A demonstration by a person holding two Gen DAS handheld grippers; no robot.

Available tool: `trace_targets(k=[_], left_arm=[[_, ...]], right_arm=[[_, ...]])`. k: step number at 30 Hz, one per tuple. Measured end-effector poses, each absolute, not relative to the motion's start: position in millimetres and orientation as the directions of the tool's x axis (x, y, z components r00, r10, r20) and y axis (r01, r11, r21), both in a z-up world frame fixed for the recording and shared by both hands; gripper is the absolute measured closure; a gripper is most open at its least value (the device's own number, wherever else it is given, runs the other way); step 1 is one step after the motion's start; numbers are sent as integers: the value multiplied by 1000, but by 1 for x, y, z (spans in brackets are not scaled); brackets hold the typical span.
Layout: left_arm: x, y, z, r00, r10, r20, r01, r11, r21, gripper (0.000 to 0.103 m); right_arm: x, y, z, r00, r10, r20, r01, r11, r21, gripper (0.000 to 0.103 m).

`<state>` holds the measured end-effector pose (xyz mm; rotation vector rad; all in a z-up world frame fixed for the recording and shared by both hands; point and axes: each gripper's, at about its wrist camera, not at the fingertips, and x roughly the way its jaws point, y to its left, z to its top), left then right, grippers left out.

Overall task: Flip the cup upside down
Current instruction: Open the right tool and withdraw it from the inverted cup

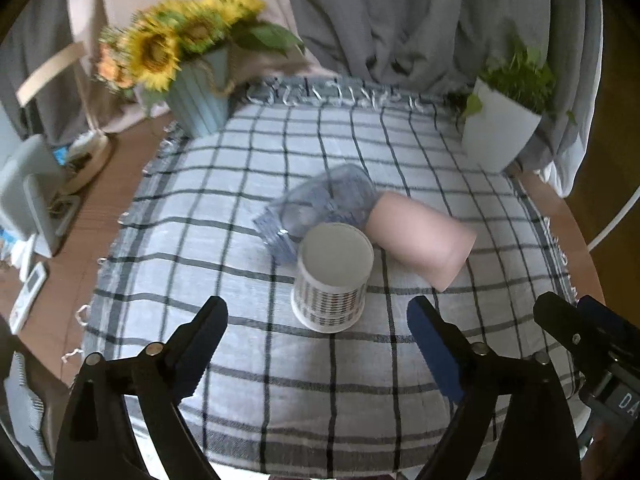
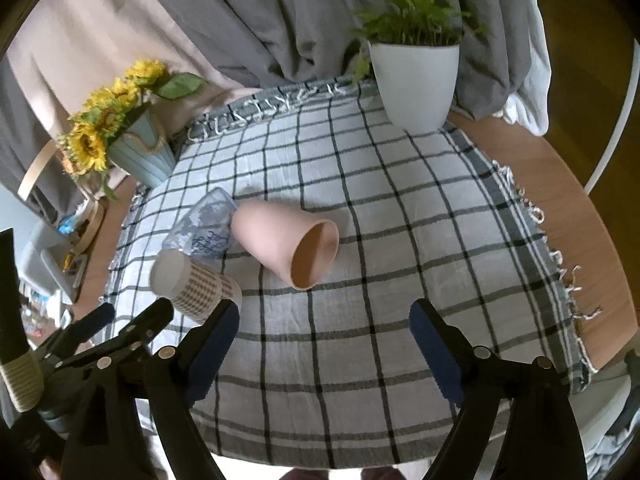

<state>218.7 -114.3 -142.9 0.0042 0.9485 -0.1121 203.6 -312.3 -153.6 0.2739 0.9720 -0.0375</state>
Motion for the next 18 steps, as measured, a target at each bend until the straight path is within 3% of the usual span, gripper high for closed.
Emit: trace_targets(k=[6, 9, 18], left_arm=[[189, -96, -112, 641, -76, -764, 99, 995, -16, 7], [170, -83, -95, 680, -63, -731, 99, 995, 6, 0], [113, -50, -62, 732, -79, -677, 126, 992, 20, 0]], right_arm=[[183, -298, -125, 614, 80, -785, 123, 973, 195, 15], [170, -289, -112, 639, 66, -767, 123, 975, 186, 15], [106, -252, -68, 723, -15, -691, 150, 979, 136, 13]])
